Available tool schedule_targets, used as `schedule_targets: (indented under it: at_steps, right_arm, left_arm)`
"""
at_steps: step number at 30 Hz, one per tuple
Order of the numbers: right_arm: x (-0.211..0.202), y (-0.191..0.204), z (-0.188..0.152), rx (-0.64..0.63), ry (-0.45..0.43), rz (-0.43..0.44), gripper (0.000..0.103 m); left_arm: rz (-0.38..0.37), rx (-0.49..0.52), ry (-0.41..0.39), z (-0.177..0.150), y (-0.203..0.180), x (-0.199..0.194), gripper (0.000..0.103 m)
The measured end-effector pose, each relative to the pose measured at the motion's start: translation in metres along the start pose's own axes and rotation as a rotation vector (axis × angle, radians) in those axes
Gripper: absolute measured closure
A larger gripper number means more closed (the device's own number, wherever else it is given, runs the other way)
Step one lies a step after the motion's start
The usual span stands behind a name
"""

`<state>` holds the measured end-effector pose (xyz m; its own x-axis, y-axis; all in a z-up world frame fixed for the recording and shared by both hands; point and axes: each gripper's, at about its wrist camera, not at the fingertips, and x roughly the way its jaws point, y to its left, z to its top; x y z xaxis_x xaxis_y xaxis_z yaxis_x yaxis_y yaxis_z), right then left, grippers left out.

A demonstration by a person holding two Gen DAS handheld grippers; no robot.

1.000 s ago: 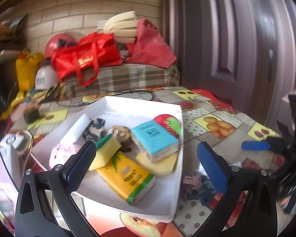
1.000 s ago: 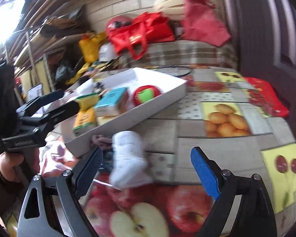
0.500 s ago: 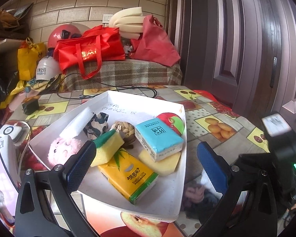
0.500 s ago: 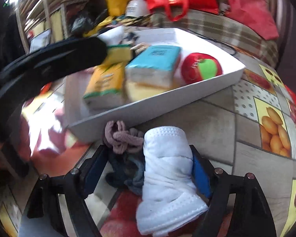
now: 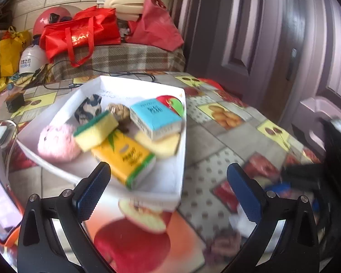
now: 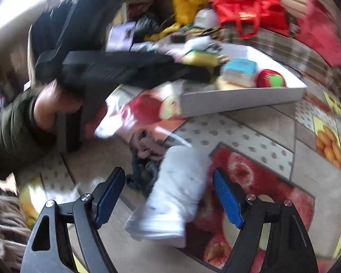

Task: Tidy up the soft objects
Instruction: 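Grasp the white sock with the right tool while the left tool grasps the braided rope toy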

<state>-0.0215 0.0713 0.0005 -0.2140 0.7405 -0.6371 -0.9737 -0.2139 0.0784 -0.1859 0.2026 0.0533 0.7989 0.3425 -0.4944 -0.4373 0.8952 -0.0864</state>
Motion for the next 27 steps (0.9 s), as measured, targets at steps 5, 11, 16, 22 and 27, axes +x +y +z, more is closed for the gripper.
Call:
schedule_targets:
  at_steps: [5, 11, 16, 22, 27]
  right_arm:
    - [-0.004, -0.020, -0.001, 0.107, -0.025, 0.025, 0.024]
    - [0.008, 0.005, 0.000, 0.023, 0.053, 0.002, 0.056]
    - [-0.002, -0.018, -0.004, 0.078, 0.030, -0.017, 0.061]
    - [-0.024, -0.053, -0.012, 0.215, -0.042, -0.071, 0.061]
    - [-0.022, -0.066, -0.012, 0.270, -0.024, -0.160, 0.060]
  left_arm:
    - [-0.010, 0.063, 0.022, -0.012, -0.005, -0.016, 0.000]
    - [-0.015, 0.096, 0.052, -0.017, -0.010, -0.016, 0.000]
    - [-0.013, 0.101, 0.058, -0.017, -0.011, -0.015, 0.000]
    - [-0.014, 0.109, 0.063, -0.017, -0.013, -0.016, 0.000]
    - [-0.114, 0.209, 0.127, -0.024, -0.033, -0.010, 0.000]
